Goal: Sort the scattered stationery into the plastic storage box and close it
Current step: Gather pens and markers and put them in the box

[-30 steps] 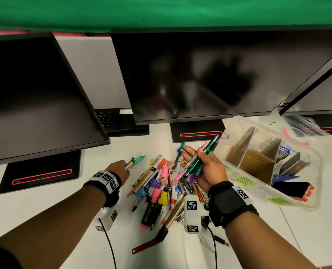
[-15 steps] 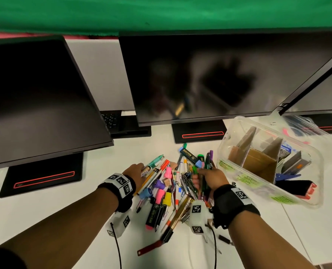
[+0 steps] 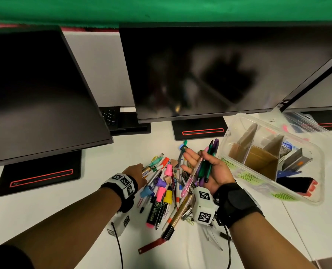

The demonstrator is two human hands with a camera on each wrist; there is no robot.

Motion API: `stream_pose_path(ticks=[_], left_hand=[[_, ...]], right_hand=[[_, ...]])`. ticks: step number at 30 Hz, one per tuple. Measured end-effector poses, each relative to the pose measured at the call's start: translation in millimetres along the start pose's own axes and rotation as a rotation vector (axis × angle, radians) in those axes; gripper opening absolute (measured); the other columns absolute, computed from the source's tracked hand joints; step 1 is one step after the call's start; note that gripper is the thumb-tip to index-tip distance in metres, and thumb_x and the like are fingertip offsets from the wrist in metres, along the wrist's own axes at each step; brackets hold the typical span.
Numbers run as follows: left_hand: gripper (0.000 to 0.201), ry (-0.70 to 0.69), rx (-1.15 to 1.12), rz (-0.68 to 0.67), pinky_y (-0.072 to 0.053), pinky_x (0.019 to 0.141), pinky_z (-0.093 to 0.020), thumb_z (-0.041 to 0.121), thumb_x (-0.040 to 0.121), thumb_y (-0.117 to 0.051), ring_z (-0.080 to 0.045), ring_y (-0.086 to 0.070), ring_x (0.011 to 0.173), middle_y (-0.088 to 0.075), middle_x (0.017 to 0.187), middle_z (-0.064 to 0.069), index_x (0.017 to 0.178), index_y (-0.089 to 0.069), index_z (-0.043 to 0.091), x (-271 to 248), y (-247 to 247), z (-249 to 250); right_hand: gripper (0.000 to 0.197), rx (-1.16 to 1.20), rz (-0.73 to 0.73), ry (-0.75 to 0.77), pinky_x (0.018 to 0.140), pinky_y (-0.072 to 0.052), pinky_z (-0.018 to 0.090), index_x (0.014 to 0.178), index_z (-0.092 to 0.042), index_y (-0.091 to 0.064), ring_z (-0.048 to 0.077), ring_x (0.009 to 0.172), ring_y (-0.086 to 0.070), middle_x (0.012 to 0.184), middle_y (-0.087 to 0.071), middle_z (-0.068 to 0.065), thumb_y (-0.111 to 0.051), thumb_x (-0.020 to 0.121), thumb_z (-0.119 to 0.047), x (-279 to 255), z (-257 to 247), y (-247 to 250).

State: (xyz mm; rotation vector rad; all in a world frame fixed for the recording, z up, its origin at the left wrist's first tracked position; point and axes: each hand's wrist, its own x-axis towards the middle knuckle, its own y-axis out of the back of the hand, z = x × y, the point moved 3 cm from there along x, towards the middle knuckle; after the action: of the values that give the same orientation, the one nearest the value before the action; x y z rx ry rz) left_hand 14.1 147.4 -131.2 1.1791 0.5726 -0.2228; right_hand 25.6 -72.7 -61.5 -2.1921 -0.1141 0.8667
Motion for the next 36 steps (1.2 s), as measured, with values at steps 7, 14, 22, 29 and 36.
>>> stream_pose_path(ticks=[7, 14, 22, 29, 36], left_hand=[[0.034, -0.011, 0.078, -0.028, -0.045, 0.072, -0.026, 0.031, 0.083, -0.063, -0.023, -0.062, 0.089, -0.065, 0.109, -0.008, 0.109, -0.056, 0.011, -6.6, 3.7, -3.6], [0.033, 0.046, 0.077, -0.054, -0.046, 0.074, -0.026, 0.037, 0.085, -0.060, -0.024, -0.063, 0.096, -0.066, 0.109, -0.008, 0.107, -0.059, 0.012, -14.1, 18.6, -10.2], [0.017, 0.057, -0.043, -0.083, -0.049, 0.078, -0.028, 0.026, 0.079, -0.063, -0.026, -0.062, 0.096, -0.066, 0.093, -0.006, 0.093, -0.062, 0.017, -35.3, 35.9, 20.6], [0.020, 0.043, -0.685, 0.003, -0.045, 0.053, -0.020, 0.011, 0.084, -0.059, -0.015, -0.054, 0.053, -0.058, 0.056, 0.001, 0.065, -0.057, 0.015, -59.1, 52.9, 97.2], [0.014, -0.187, -0.893, -0.042, -0.044, 0.046, -0.017, 0.005, 0.088, -0.059, -0.003, -0.048, 0.035, -0.055, 0.042, 0.004, 0.076, -0.061, 0.011, -64.4, 57.0, 170.2]], right_hand=[[0.028, -0.006, -0.045, 0.045, 0.067, -0.060, 0.047, 0.073, -0.010, -0.067, 0.025, 0.083, -0.074, 0.096, -0.074, 0.016, -0.045, 0.090, -0.016, -8.3, -4.9, -17.6], [0.021, 0.027, -0.054, 0.087, 0.079, -0.052, 0.054, 0.085, -0.013, -0.058, 0.025, 0.082, -0.074, 0.090, -0.075, 0.013, -0.041, 0.095, -0.019, -20.1, -19.8, -19.0], [0.025, 0.020, -0.001, 0.043, 0.071, -0.058, 0.047, 0.079, -0.010, -0.059, 0.021, 0.066, -0.072, 0.076, -0.073, 0.012, -0.044, 0.097, -0.017, -20.6, -48.1, -9.4], [0.041, -0.067, -0.002, 0.014, 0.089, -0.052, 0.042, 0.075, -0.008, -0.066, 0.023, 0.083, -0.071, 0.082, -0.075, 0.013, -0.036, 0.100, -0.018, -13.6, -75.0, -1.8], [0.066, -0.108, -0.057, 0.006, 0.098, -0.044, 0.037, 0.053, -0.010, -0.075, 0.021, 0.092, -0.068, 0.083, -0.076, 0.008, -0.030, 0.101, -0.020, -19.1, -90.9, 2.4]])
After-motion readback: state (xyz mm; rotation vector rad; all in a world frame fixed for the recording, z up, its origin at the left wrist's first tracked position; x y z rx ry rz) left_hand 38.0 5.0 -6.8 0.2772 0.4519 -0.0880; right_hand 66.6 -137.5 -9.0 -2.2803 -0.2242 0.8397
